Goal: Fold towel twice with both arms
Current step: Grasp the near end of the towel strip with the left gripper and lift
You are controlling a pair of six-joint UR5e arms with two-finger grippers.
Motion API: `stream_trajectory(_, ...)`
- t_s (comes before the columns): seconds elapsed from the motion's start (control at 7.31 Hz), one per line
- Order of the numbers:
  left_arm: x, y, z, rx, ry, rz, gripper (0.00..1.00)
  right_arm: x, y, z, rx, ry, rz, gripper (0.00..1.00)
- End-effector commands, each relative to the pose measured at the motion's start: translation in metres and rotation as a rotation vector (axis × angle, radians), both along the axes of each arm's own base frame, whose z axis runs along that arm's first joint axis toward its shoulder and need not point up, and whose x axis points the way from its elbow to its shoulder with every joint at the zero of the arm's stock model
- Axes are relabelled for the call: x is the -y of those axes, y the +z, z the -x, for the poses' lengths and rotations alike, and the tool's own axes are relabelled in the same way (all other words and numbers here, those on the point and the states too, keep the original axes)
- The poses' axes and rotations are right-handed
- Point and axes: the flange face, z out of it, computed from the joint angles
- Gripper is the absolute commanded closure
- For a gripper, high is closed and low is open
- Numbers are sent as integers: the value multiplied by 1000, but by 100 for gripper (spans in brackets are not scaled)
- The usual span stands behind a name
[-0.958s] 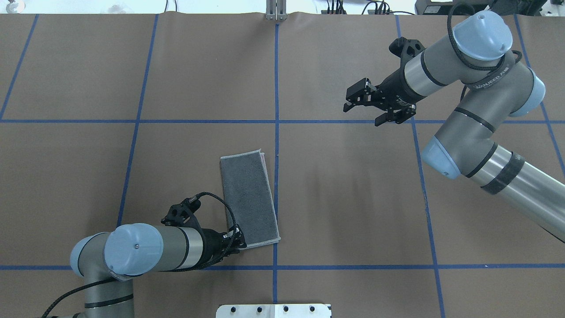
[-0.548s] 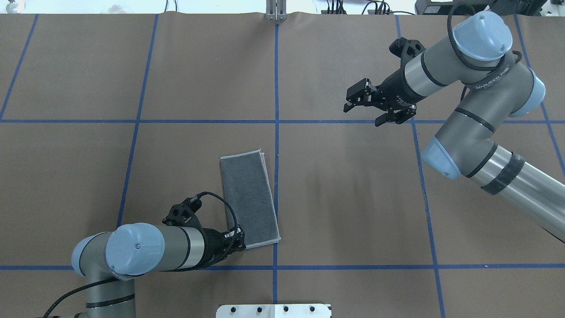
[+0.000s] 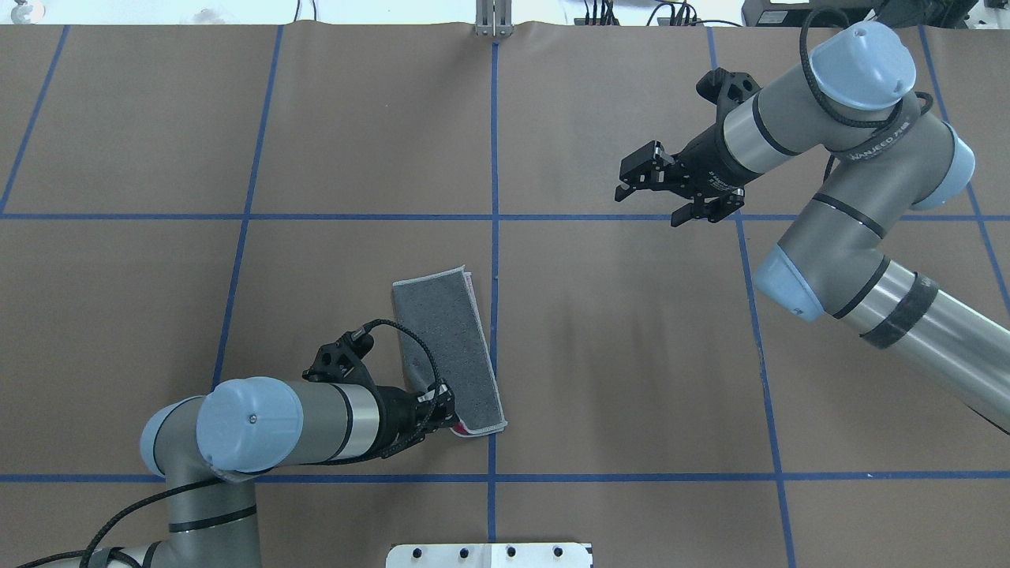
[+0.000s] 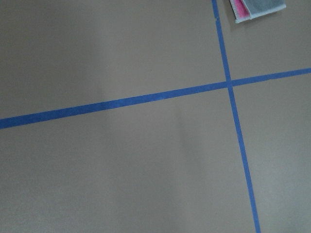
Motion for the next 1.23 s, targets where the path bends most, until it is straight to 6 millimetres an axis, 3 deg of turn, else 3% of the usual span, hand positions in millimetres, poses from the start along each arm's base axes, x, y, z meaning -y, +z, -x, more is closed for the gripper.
stream_trajectory(0.0,48,-2,13,5,-83,16,100,0,1,0,-2,-1,0,1)
stream_trajectory(0.41,121,38,25,69,-200,70,100,4,6,5,-12,-1,8,1)
stream_trajectory(0.68,132,38,32,51,-222,83,100,5,7,6,-18,7,3,1)
stream_trajectory(1.1,129,23,33,-24,-227,91,100,10,10,10,-26,12,5,1)
